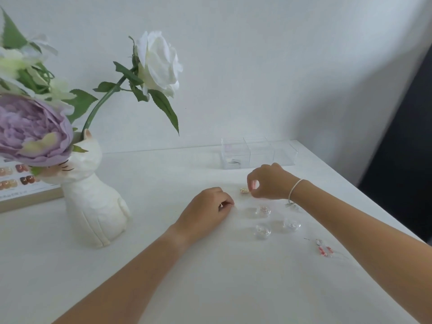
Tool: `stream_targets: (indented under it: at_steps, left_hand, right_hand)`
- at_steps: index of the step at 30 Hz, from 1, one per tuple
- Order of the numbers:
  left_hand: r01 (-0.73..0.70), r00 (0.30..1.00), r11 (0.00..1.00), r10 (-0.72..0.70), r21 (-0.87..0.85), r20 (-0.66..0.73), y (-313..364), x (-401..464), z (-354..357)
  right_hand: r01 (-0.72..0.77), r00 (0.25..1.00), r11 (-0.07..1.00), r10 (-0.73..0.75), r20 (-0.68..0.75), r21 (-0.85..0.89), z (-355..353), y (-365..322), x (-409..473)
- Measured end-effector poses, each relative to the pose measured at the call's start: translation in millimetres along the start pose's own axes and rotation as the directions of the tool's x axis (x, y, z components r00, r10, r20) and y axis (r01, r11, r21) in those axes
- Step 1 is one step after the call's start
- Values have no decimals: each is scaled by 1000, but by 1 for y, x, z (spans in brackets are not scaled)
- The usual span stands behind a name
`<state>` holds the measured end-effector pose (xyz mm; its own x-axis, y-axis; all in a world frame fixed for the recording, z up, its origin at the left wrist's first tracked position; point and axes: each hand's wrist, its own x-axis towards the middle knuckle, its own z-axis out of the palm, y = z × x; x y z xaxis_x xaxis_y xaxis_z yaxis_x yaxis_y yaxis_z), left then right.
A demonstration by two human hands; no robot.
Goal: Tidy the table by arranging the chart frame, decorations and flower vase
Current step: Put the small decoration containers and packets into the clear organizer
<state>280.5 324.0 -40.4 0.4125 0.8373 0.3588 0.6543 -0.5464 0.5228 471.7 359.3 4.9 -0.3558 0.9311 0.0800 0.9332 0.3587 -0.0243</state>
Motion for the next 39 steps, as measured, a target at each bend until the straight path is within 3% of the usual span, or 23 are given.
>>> stream_targets:
  at_steps: [4,8,14,24,30,39]
  left_hand:
    - [75,989,978,-99,-193,-114,-5,12,-4]
    - [151,953,914,-236,-376,-192,-9,30,-8]
    - [189,935,873,-300,-450,-188,-15,66,-11]
    - [143,913,770,-345,-622,-217,-11,136,-21]
    - [175,924,897,-292,-406,-246,-20,169,-20]
    - [226,959,971,-237,-84,-158,-36,181,-13]
  right_hand:
    - [-22,997,997,28,-78,77,-3,4,4]
    - [-63,970,941,136,-200,332,-13,11,13]
    - [-48,916,849,247,-315,527,-25,25,34]
    - [-4,879,851,254,-404,525,-34,38,71]
    - [-45,840,835,329,-432,548,-35,41,83]
    - [-100,830,829,374,-413,550,-36,51,86]
